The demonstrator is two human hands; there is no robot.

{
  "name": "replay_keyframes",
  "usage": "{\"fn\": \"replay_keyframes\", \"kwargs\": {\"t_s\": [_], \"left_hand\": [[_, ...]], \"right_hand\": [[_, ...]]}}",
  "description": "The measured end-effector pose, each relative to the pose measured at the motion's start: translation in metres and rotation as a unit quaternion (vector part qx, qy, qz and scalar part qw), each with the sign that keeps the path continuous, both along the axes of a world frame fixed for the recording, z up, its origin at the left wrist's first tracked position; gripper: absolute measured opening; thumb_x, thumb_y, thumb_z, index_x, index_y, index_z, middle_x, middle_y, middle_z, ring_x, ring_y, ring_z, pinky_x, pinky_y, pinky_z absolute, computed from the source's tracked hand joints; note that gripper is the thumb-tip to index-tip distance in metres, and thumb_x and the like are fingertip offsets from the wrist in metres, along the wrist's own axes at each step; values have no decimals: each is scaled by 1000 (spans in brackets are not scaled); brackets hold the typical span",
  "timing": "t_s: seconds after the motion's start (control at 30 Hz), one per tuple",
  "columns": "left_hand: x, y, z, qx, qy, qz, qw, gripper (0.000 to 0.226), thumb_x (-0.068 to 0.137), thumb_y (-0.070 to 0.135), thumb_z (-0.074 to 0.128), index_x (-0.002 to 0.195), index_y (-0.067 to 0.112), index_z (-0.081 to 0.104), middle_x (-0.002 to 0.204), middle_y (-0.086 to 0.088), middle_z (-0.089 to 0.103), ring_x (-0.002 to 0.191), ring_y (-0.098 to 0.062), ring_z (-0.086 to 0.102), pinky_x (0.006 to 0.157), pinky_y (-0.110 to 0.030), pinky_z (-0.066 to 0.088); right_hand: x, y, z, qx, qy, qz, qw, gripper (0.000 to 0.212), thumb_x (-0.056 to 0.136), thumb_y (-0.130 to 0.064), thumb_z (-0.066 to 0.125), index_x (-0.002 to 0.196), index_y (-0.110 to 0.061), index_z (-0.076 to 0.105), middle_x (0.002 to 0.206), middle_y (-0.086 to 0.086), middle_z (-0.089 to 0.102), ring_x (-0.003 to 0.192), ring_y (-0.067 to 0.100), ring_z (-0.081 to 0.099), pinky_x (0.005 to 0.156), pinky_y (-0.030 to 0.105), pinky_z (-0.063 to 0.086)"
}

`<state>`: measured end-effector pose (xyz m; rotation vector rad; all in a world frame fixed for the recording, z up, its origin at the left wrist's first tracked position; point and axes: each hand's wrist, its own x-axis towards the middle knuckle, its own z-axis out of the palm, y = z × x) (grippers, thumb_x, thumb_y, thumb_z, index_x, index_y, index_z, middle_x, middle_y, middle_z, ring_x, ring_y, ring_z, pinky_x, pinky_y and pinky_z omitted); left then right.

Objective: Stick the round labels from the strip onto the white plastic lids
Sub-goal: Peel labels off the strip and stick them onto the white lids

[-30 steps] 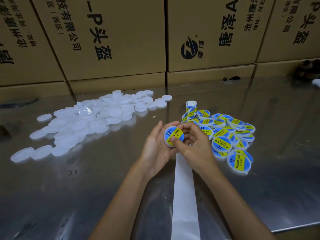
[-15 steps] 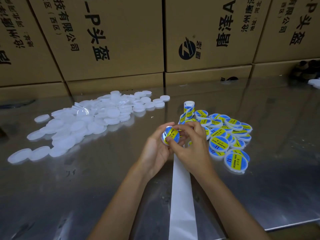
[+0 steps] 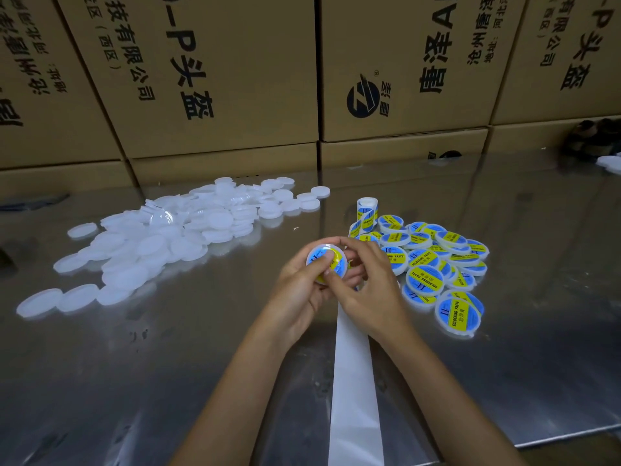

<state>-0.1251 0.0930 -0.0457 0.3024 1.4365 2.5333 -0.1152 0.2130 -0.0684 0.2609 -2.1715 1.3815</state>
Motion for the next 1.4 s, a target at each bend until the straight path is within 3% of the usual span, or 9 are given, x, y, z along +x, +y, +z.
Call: {"fn": "replay_keyframes", "kwargs": {"t_s": [0.13,0.27,0.4,0.57,0.77,0.9,1.0,1.23,1.4], "left_hand": [[-2,1,-1,14,-4,16,1000,24,106,15,44,118,6,62,99,-22,74,88,-38,74,71,-36,62],[-4,-5,2,27,-15,-45,999,32,106,19,39,126,7,60,116,-23,70,106,-41,69,84,-41,61],[-4,-8,-1,-11,21,-83,996,30,106,15,42,130,11,60,121,-10,71,111,-26,69,85,-35,59],[-6,-17,-5,-86,72,-110,988,49,96,-7,55,137,20,57,121,-9,70,111,-26,69,87,-34,58],[-5,-16,-6,-122,80,-20,989,44,91,-4,67,128,17,58,100,-21,74,89,-34,75,78,-33,61],[-9,-20,-3,-78,60,50,994,35,92,0,67,122,15,57,99,-22,75,82,-32,76,66,-31,61],[-10,-22,-3,-82,53,64,993,32,92,7,69,120,14,57,99,-22,75,80,-36,76,68,-38,63],[-10,-19,-4,-116,44,75,990,13,95,24,67,102,13,67,101,-18,74,77,-35,76,61,-34,61],[-7,-19,-5,-111,74,3,991,26,99,6,60,123,15,62,108,-22,73,90,-35,74,75,-34,61]], "right_hand": [[-4,-1,-2,0,22,-3,1000,25,88,-23,73,112,-20,68,99,-5,65,100,16,58,88,32,48],[-7,3,-4,-48,38,-9,998,13,94,-21,66,104,-24,73,93,-12,71,94,12,63,83,28,50],[-9,6,-5,-111,40,-12,993,15,97,-17,61,92,-17,75,83,-11,73,82,11,67,74,27,53],[-10,7,-5,-123,21,-21,992,16,98,-18,60,89,-16,73,83,-7,72,82,14,65,75,33,53],[-5,5,1,-136,-9,38,990,18,101,-25,53,93,-28,68,82,-16,69,79,2,63,71,21,50],[-2,-2,0,-115,-63,113,985,10,95,-39,61,98,-49,63,86,-10,71,79,4,64,73,20,50],[0,-5,-3,-86,-53,129,987,20,89,-34,71,105,-42,62,86,-3,70,75,14,62,64,15,43],[-3,-4,-4,-72,-2,53,996,6,89,-29,72,86,-33,68,61,-10,56,57,5,47,55,12,35],[-4,2,-5,-72,2,4,997,16,94,-30,65,82,-40,69,56,-9,52,56,4,43,55,16,35]]}}
